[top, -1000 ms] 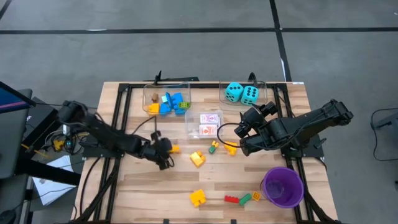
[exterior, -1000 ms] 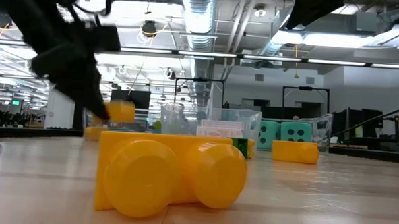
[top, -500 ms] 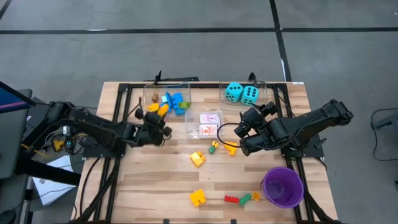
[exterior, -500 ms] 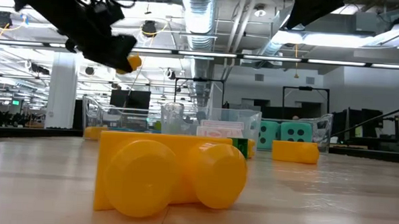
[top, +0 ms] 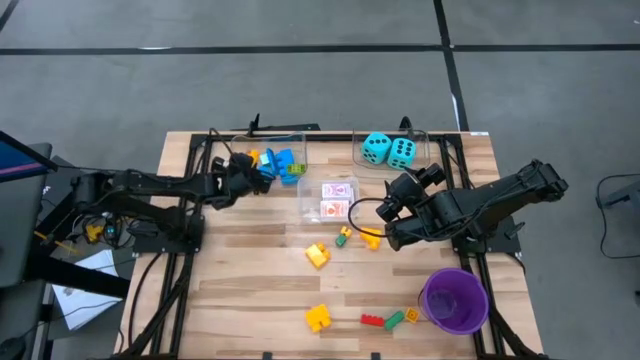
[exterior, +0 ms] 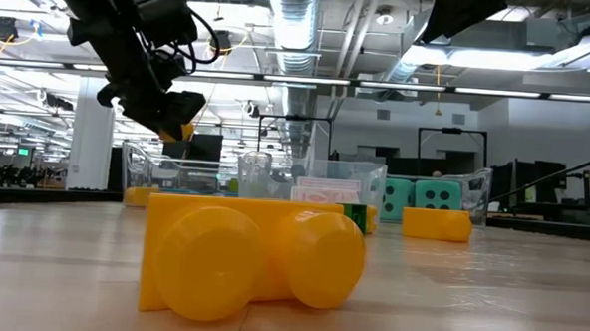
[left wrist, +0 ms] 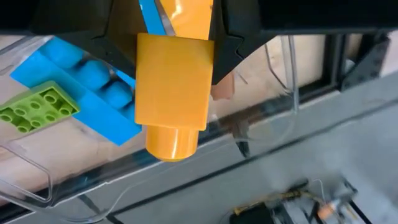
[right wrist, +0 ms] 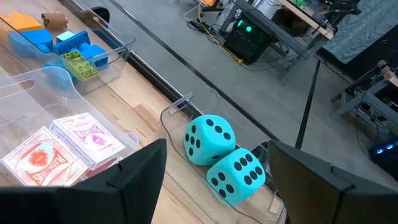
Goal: Pick & Place Toys
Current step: Put the yellow game piece into the top left transparent bin, then put the red game piece into the top left transparent bin
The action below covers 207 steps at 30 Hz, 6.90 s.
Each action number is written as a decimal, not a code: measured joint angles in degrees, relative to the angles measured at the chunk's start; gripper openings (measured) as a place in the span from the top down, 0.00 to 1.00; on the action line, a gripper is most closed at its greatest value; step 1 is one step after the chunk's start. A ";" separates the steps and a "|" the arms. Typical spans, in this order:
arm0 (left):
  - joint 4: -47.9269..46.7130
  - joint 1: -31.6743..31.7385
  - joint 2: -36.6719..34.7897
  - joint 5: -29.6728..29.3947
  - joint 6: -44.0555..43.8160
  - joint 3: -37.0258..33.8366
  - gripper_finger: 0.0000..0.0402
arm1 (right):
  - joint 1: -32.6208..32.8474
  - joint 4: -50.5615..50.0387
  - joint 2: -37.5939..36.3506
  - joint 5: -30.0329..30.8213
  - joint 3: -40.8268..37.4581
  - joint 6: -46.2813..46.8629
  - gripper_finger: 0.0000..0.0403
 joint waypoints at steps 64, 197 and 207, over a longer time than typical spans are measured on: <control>6.85 -12.25 -9.28 18.05 10.03 0.04 0.47 | 0.01 0.20 0.00 -0.04 0.00 0.07 0.33; 39.54 -35.77 -25.50 27.79 66.79 0.04 0.15 | 25.19 40.92 32.08 -50.93 -1.07 4.08 0.57; 39.54 -35.76 -25.50 27.78 66.77 0.04 0.15 | 24.56 42.84 31.94 -50.90 -1.03 -0.82 0.85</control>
